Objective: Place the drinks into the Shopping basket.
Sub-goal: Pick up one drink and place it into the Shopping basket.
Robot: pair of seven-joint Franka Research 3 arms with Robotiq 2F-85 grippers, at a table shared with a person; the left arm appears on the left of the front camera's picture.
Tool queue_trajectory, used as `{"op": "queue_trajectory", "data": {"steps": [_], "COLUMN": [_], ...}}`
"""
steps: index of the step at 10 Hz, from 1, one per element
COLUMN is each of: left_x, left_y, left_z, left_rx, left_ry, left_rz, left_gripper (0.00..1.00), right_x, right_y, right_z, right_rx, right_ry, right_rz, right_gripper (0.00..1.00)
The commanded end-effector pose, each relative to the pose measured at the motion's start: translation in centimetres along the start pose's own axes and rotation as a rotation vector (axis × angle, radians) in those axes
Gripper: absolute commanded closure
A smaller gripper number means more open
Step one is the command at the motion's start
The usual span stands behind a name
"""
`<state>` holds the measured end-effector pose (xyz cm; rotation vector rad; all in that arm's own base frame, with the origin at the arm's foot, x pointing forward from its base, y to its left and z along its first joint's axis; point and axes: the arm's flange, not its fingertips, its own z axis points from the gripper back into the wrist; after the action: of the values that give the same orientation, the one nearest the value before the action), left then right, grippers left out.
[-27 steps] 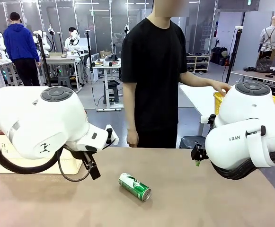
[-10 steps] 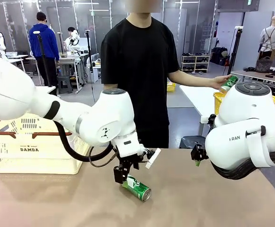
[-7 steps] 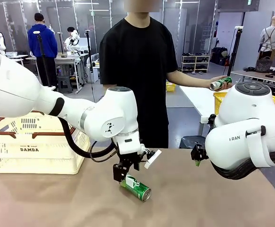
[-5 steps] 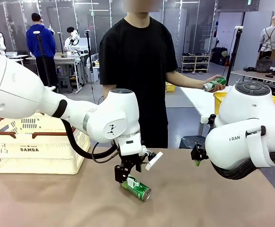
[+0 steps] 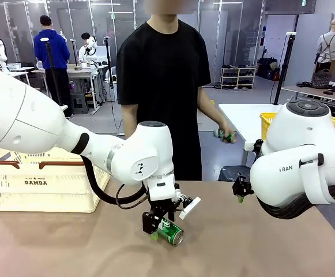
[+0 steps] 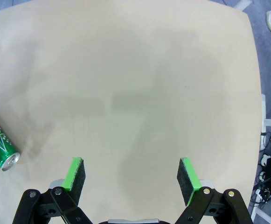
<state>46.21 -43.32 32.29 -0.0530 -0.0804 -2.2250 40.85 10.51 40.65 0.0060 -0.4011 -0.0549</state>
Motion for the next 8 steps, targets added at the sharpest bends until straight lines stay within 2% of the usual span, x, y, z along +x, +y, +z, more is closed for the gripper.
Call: {"op": "queue_trajectory", "data": {"steps": [1, 2, 8], "left_x": [-0.54, -0.79, -1.22], "left_y": [0.05, 0.22, 0.12], "left_z": [-0.56, -0.82, -1.42], "left_rx": [0.039, 0.049, 0.031], "left_ry": [-0.005, -0.01, -0.007], "left_rz": [-0.047, -0.051, -0.091], "left_gripper": [0.0, 0.02, 0.59], "right_x": [0.0, 0.0, 0.0], "right_y": [-0.05, -0.05, -0.05], "right_z": [-0.14, -0.14, -0.14], "right_rx": [0.001, 0.001, 0.001], "right_ry": [-0.002, -0.002, -0.002], "right_rz": [-0.001, -0.001, -0.001], "right_gripper": [0.0, 0.0, 0.0]}}
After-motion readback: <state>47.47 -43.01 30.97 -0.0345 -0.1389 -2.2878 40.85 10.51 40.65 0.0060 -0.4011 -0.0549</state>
